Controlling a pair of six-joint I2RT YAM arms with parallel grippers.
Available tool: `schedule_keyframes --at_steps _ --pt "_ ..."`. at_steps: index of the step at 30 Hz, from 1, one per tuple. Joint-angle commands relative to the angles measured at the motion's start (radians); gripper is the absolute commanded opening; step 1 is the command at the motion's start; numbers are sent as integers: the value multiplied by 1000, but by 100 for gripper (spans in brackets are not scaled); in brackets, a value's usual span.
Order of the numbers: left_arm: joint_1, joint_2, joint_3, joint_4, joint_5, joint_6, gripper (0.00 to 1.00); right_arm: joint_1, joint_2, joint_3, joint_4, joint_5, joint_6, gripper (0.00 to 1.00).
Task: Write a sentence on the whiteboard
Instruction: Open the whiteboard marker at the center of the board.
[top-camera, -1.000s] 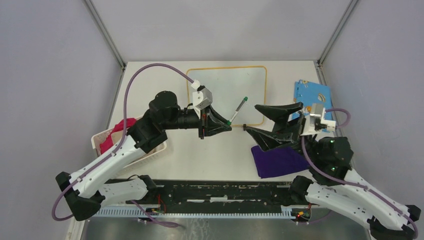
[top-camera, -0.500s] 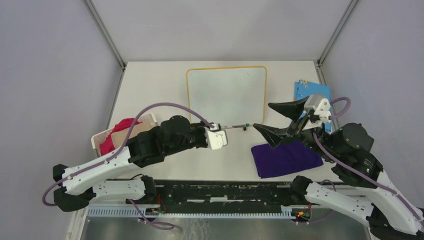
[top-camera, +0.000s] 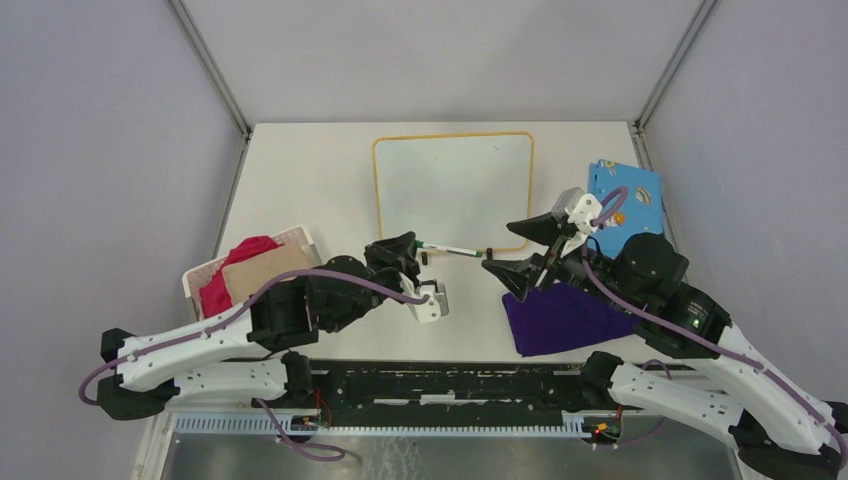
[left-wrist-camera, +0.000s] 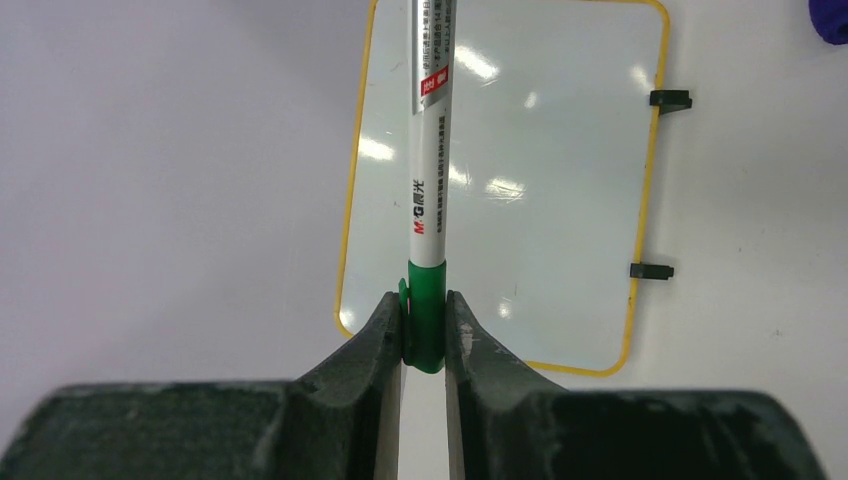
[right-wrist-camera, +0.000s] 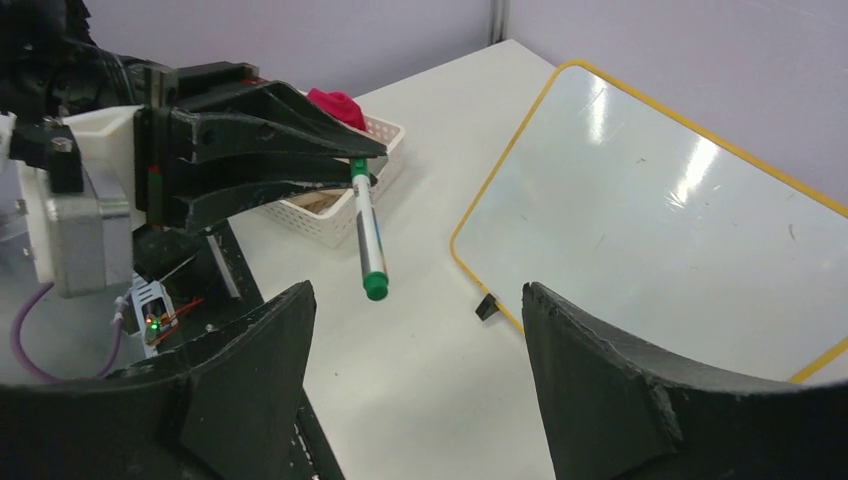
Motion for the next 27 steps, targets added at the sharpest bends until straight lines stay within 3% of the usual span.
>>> schedule_keyframes --at_steps 1,4,9,12,20,27 --pt "-7 29 54 14 -7 -33 2 1 15 -28 130 -65 64 81" --pt "-7 66 67 -18 -30 -41 2 0 24 -46 206 -76 104 80" --pt "-7 16 54 15 -28 29 2 1 66 11 164 -9 128 80" --pt "-7 -6 88 13 -18 -18 2 0 33 -27 196 30 133 80" --pt "-7 112 246 -294 22 -192 2 0 73 18 180 -20 147 79" --pt "-6 102 233 -310 47 -121 2 0 161 103 86 -33 166 78"
